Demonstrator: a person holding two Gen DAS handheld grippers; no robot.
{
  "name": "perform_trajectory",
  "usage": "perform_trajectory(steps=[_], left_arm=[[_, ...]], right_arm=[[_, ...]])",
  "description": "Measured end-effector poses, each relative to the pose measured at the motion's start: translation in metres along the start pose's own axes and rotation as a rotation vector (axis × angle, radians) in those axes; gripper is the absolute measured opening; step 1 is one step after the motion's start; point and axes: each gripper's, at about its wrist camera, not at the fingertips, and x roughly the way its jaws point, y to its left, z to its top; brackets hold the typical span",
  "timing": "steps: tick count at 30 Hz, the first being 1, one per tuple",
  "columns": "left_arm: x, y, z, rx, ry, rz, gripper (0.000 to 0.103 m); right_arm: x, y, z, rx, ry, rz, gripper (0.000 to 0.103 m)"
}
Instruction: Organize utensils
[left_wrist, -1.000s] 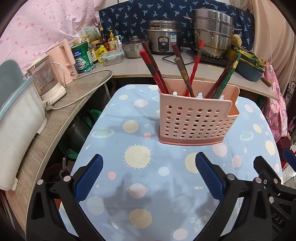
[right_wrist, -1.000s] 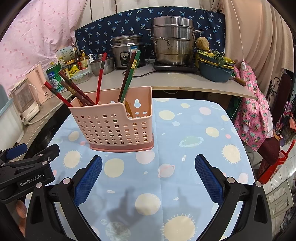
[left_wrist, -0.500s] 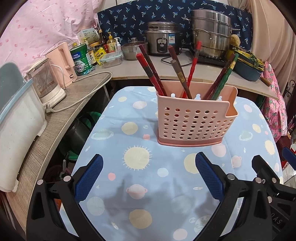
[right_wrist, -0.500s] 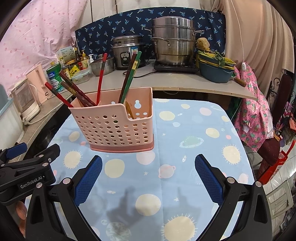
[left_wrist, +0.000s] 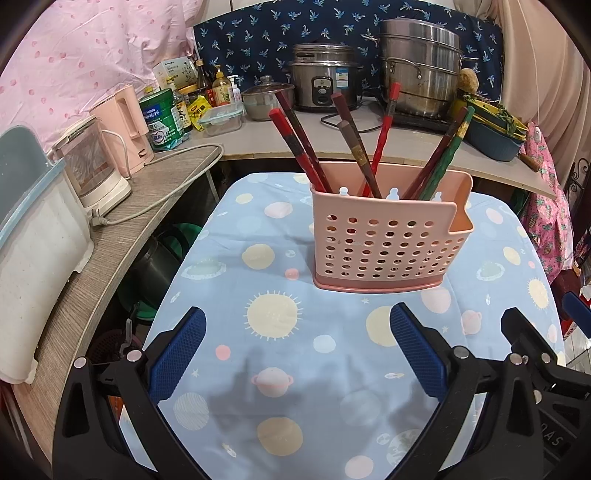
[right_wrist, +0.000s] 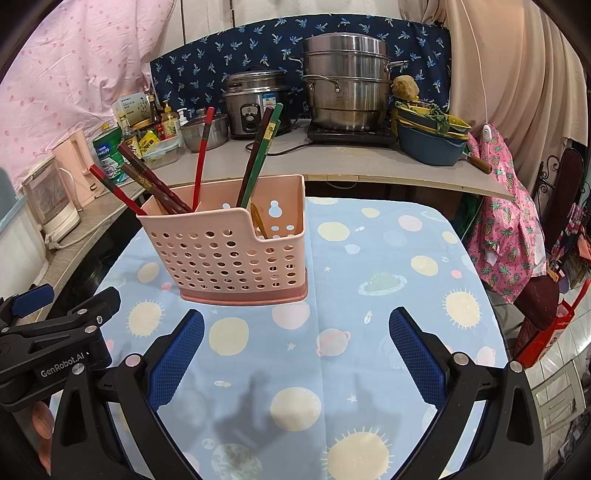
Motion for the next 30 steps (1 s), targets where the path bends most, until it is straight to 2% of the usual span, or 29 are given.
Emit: perform_trajectory(steps=[6,9,12,16,30], left_arm=[[0.0,0.001,0.0,-0.007,0.006,-0.012,0.095],[-0.005,-0.003,0.001,0.009,-0.026,-0.023,0.095],[-0.01,-0.009,0.002,0.041,-0.051,0.004,0.096],[-0.004,-0.008,0.003,0.027,-0.017,-0.009,0.096],[0.005,0.001,0.001,-0.012,0.005,0.007,0.096]], right_arm=[[0.0,0.0,0.0,-0.001,-0.001,0.0,0.097],[-0.001,0.0,0.0,0.001,0.0,-0.001,0.097],[-0.001,0.0,0.002,0.004,0.0,-0.002,0.097],[0.0,-0.002,0.004,0.01,0.003,-0.003,0.097],[0.003,-0.007,0.003,0.019,0.003,-0.006,0.097]])
